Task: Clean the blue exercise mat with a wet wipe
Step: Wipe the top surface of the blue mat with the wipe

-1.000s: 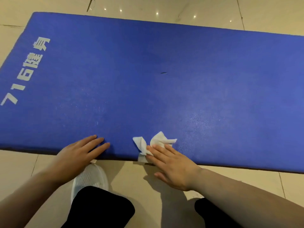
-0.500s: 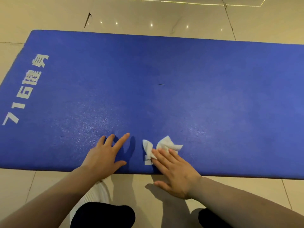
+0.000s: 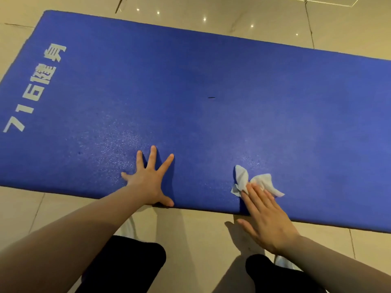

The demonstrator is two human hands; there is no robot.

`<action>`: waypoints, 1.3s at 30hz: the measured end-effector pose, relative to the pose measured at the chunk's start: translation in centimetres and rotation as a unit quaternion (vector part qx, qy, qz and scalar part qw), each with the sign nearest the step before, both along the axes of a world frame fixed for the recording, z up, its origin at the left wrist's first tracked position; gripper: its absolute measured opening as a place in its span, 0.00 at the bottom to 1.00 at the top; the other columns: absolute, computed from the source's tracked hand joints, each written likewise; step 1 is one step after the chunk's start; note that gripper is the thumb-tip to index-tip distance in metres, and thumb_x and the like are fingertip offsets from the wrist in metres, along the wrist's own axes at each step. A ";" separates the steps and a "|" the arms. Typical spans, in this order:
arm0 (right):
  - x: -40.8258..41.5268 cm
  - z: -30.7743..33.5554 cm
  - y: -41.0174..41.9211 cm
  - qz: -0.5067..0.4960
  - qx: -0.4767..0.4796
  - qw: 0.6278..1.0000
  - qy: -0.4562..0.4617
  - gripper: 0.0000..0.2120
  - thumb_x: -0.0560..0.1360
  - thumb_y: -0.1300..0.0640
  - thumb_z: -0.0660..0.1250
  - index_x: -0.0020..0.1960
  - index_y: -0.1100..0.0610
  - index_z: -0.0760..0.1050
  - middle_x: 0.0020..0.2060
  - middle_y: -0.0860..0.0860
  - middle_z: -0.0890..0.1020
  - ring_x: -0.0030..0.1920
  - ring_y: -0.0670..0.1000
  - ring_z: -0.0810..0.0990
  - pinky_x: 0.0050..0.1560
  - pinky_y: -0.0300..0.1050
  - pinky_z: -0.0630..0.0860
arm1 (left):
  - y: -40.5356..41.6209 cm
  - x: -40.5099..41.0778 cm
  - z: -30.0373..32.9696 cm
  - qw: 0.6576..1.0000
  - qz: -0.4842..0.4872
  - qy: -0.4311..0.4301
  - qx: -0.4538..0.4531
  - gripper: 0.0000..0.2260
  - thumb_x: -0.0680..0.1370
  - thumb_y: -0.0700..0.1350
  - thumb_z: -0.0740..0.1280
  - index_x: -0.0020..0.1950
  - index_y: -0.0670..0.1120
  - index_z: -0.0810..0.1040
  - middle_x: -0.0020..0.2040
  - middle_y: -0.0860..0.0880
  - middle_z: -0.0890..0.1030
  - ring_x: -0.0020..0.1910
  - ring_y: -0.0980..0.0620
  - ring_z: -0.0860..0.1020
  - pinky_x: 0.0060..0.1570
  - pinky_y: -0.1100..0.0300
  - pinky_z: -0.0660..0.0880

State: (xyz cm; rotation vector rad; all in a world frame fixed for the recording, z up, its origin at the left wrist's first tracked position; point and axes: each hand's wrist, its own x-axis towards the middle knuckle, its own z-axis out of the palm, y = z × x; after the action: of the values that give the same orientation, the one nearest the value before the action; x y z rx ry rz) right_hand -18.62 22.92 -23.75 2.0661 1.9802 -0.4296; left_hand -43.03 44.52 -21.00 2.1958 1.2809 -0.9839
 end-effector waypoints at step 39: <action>4.2 0.7 3.7 -0.264 0.017 0.960 0.094 0.39 0.77 0.31 0.45 0.79 0.57 0.55 0.79 0.53 0.55 0.79 0.53 0.48 0.77 0.51 0.47 | 0.2 0.4 0.0 0.998 0.059 -0.014 -0.036 0.61 0.63 0.64 0.77 0.72 0.67 0.28 0.73 0.52 0.22 0.74 0.39 0.28 0.65 0.24 0.52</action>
State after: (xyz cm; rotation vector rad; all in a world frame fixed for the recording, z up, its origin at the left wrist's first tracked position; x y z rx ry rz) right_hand -14.45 26.62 -23.05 2.6559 1.4995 -0.7186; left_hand -42.58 44.71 -21.00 2.0478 1.3235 -0.9355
